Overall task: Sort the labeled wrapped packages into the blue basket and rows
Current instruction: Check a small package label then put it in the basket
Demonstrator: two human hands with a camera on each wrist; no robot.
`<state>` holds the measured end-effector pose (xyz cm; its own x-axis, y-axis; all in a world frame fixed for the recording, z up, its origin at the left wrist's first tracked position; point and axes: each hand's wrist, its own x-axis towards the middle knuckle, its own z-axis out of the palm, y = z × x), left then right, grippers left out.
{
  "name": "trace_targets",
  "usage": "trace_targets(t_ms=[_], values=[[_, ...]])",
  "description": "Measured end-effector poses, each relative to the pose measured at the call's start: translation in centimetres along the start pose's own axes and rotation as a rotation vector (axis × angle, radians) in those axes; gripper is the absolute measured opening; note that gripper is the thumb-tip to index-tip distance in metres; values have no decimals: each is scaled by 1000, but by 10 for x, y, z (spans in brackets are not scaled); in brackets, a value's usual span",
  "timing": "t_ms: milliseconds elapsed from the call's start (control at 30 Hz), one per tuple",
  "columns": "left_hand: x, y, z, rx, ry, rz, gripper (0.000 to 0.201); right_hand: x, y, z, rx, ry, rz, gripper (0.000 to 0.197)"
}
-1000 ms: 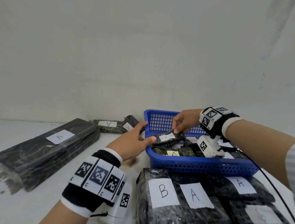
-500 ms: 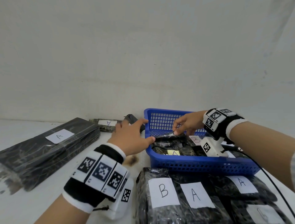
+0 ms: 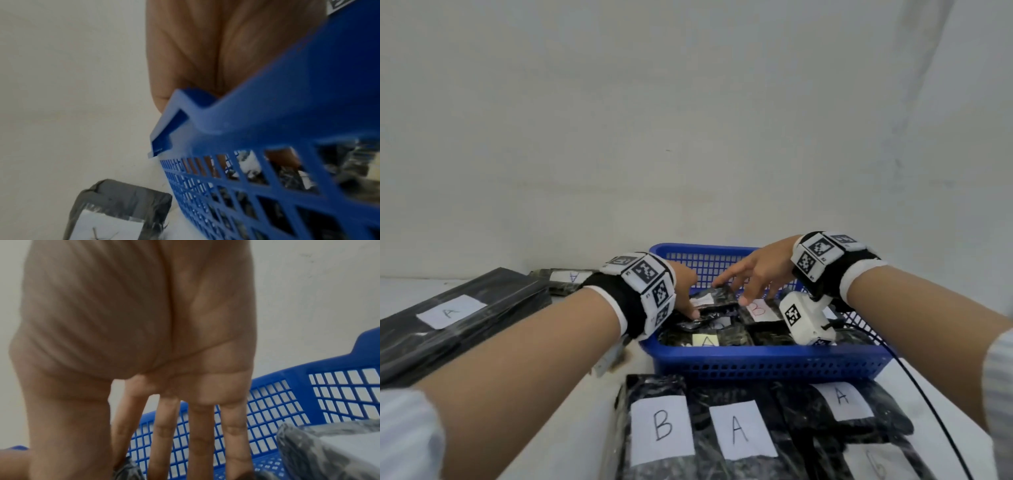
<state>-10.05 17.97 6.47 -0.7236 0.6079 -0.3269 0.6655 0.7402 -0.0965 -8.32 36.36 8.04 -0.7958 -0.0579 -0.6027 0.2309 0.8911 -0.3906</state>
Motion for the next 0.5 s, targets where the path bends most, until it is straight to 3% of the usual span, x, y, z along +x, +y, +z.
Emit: trace_targets(t_ms=[100, 167, 367, 500], values=[[4, -1, -4, 22, -39, 25, 69, 2, 7, -1, -16, -36, -31, 77], [5, -1, -6, 31, -58, 33, 65, 6, 14, -1, -27, -12, -35, 77], [10, 1, -6, 57, -95, 42, 66, 13, 29, -2, -44, 48, -36, 27], [12, 0, -7, 43, -116, 51, 64, 14, 28, -2, -51, 28, -50, 20]])
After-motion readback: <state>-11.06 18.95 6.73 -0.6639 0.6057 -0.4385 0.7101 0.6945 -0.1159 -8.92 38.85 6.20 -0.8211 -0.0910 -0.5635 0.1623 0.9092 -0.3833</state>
